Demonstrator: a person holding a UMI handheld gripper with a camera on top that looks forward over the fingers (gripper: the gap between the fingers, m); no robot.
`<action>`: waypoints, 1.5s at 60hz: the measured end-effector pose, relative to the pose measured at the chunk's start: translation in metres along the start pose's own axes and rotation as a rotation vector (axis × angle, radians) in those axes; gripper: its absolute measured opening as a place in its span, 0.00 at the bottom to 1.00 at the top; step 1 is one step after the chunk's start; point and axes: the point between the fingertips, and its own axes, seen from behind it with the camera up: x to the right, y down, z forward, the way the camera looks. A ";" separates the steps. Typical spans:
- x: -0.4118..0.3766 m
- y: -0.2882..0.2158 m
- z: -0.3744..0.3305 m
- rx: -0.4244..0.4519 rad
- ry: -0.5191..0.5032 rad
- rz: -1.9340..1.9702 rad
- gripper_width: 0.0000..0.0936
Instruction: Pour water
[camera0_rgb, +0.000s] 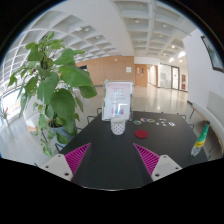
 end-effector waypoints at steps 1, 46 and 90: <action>0.002 0.001 0.001 -0.001 0.005 0.001 0.92; 0.393 0.090 -0.024 -0.067 0.473 0.072 0.92; 0.518 0.062 0.070 0.016 0.634 -0.010 0.44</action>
